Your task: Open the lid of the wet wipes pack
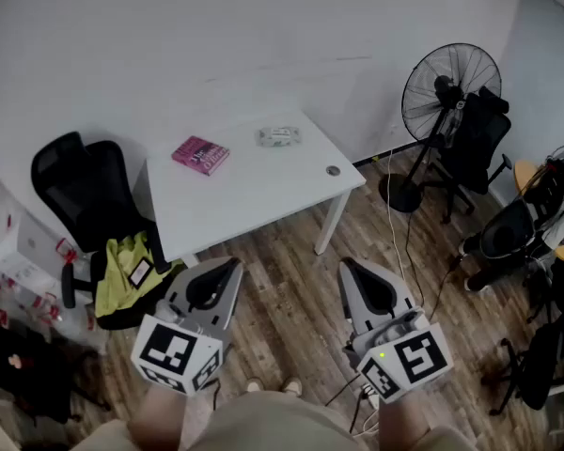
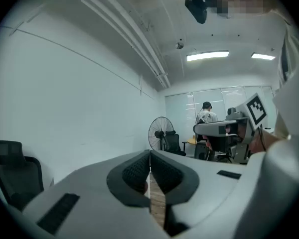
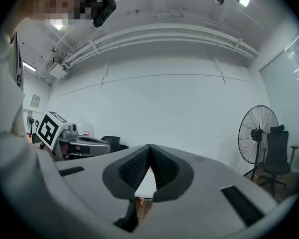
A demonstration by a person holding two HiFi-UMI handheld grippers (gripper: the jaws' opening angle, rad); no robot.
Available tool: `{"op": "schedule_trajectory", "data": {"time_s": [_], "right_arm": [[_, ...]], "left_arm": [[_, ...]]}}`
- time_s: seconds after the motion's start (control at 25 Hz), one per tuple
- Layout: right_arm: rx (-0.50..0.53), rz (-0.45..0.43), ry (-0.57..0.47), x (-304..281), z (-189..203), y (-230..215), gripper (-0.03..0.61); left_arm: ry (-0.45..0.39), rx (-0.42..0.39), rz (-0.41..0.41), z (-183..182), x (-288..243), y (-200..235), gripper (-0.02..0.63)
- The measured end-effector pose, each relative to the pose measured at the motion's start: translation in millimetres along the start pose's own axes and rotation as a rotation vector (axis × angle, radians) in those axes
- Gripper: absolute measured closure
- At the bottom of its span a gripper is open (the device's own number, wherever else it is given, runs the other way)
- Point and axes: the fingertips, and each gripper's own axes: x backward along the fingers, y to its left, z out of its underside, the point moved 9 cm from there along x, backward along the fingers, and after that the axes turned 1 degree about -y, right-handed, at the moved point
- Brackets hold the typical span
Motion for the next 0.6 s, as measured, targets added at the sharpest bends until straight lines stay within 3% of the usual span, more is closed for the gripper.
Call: {"op": "schedule_trajectory", "data": {"time_s": [0.24, 0.6], "right_arm": [[-0.030, 0.007, -0.016, 6.5, 2.0, -6.2, 0.555], [-0.035, -0.037, -0.020, 24.6, 7.5, -22.2, 0.555]], "left_arm": [[0.014, 0.002, -0.007, 3.0, -0.5, -4.3, 0.592], [0.030, -0.059, -0.015, -1.2, -11.8, -25.3, 0.591]]}}
